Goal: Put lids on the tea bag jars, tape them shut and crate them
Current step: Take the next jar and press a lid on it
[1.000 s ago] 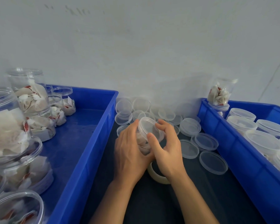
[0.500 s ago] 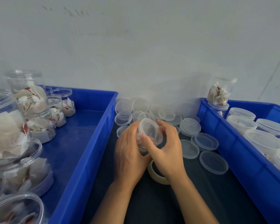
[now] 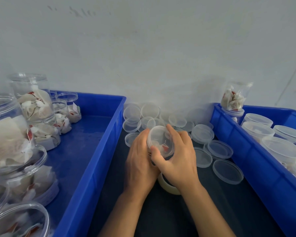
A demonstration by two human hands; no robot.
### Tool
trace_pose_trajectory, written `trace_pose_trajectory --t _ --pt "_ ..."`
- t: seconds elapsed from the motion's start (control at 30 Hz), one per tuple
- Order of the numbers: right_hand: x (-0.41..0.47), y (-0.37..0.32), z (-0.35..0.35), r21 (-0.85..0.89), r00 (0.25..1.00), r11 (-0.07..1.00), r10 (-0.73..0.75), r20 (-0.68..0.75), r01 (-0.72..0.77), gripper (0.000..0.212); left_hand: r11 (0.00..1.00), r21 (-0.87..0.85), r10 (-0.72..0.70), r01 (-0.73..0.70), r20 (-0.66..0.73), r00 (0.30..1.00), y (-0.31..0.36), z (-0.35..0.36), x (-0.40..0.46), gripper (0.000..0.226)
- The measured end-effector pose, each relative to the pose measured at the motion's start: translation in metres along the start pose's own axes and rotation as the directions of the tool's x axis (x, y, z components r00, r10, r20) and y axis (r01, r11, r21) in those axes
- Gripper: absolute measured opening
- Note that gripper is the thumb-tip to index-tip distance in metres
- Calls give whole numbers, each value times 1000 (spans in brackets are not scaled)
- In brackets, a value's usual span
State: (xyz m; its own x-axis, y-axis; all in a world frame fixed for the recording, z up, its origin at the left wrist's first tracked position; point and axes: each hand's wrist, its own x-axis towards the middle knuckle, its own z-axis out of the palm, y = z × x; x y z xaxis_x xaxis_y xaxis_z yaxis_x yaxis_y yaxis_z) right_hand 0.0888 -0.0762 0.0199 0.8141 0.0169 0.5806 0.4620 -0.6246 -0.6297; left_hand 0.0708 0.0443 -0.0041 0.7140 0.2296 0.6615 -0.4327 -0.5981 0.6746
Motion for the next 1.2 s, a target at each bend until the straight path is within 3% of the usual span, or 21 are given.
trace_pose_trajectory --t 0.2,0.37,0.6,0.67,0.8,0.93,1.03,1.1,1.2 --pt "1 -3 4 -295 993 954 -87 -79 60 79 999 9 41 -40 -52 998 -9 6 -3 64" --pt "5 5 -1 -400 987 909 -150 -63 113 79 968 196 177 -158 -88 980 -14 15 -3 59" --pt "3 -7 -2 -458 999 889 9 54 17 78 948 279 204 -151 -172 964 -11 22 -4 45" --pt "3 -12 -4 -360 999 933 33 24 -22 68 967 239 132 -85 -186 974 -6 18 -4 53" --pt "12 -1 -21 -175 990 974 141 -26 -143 37 985 65 -137 158 -255 957 -4 9 0 96" --pt "17 23 -42 -402 948 904 244 203 -146 20 959 63 -248 278 -297 922 -9 7 2 109" --pt "3 28 -38 -540 872 841 288 395 -33 42 955 33 -276 296 -270 922 -10 8 2 114" --pt "-5 31 -33 -585 849 811 307 430 3 48 961 22 -263 275 -235 936 -11 7 2 115" --pt "-7 36 -30 -549 879 834 305 368 -59 27 963 -22 -270 270 -145 952 -14 5 1 116"
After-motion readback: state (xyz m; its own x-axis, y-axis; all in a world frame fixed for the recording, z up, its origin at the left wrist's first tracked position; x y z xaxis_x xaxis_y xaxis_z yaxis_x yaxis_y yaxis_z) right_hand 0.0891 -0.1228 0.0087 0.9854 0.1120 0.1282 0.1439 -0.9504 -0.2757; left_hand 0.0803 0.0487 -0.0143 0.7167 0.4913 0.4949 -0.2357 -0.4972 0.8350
